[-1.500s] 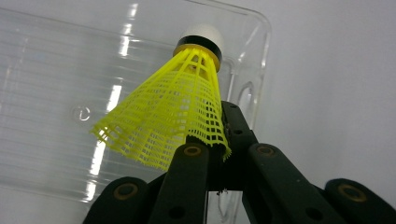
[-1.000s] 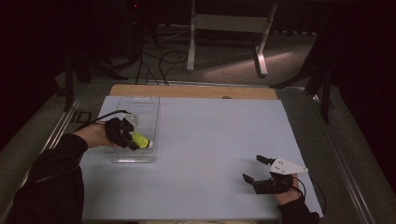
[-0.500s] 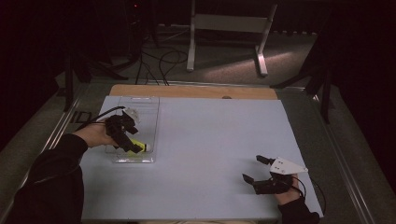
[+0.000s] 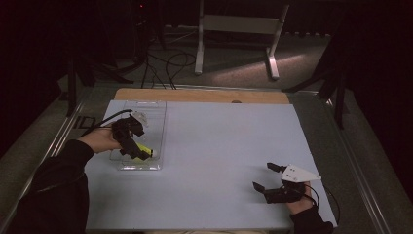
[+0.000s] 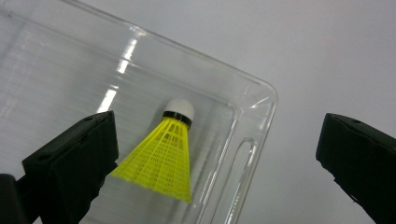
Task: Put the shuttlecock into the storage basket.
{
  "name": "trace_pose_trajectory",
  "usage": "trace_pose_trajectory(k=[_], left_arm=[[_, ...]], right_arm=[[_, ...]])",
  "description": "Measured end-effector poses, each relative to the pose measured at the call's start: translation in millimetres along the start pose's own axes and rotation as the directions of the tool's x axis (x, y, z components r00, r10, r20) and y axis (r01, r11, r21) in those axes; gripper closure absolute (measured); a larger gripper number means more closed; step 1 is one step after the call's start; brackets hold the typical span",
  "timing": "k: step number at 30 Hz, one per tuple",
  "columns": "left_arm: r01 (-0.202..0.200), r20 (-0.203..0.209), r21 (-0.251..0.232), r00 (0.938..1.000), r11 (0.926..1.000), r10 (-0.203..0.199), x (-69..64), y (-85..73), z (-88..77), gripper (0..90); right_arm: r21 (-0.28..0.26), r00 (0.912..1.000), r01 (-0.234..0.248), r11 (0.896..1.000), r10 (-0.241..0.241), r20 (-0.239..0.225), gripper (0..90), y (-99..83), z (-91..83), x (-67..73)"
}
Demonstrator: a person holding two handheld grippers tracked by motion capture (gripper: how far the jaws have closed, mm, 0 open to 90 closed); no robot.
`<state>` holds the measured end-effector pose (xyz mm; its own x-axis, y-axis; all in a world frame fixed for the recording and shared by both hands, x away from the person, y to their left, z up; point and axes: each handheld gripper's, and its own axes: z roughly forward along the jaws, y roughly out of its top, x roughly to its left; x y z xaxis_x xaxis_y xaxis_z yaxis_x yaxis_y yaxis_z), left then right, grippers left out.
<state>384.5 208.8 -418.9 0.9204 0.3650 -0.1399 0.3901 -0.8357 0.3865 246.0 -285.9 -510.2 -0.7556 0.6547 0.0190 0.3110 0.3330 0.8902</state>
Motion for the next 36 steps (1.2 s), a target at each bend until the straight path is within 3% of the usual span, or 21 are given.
trace_pose_trajectory(k=[5,8,23,29,36], left_arm=[[-0.023,-0.017,-0.014,0.9996,0.9996,0.023,-5.8,9.2,-2.3,0.1],[-0.035,-0.014,-0.04,0.9993,0.9986,0.034,-10.2,16.9,-3.4,0.2],[-0.118,0.019,-0.062,0.9926,0.991,0.12,-29.0,55.6,5.6,0.2],[-0.142,0.038,-0.119,0.9883,0.9827,0.148,-37.3,75.2,12.9,0.2],[-0.152,0.037,-0.152,0.9866,0.9767,0.159,-44.3,90.9,27.4,0.2]], right_arm=[[0.0,1.0,-0.004,1.0,0.004,0.0,10.8,-0.4,-0.7,-0.1],[-0.001,1.0,-0.007,1.0,0.007,-0.001,10.8,-0.4,-1.0,-0.2],[-0.002,0.9999,-0.016,1.0,0.016,-0.005,10.7,-0.5,-0.9,-0.3],[-0.001,0.9999,-0.015,1.0,0.015,-0.007,10.8,-0.8,-1.0,-0.7],[-0.001,0.9999,-0.014,1.0,0.014,-0.009,10.8,-0.6,-1.1,-0.4]])
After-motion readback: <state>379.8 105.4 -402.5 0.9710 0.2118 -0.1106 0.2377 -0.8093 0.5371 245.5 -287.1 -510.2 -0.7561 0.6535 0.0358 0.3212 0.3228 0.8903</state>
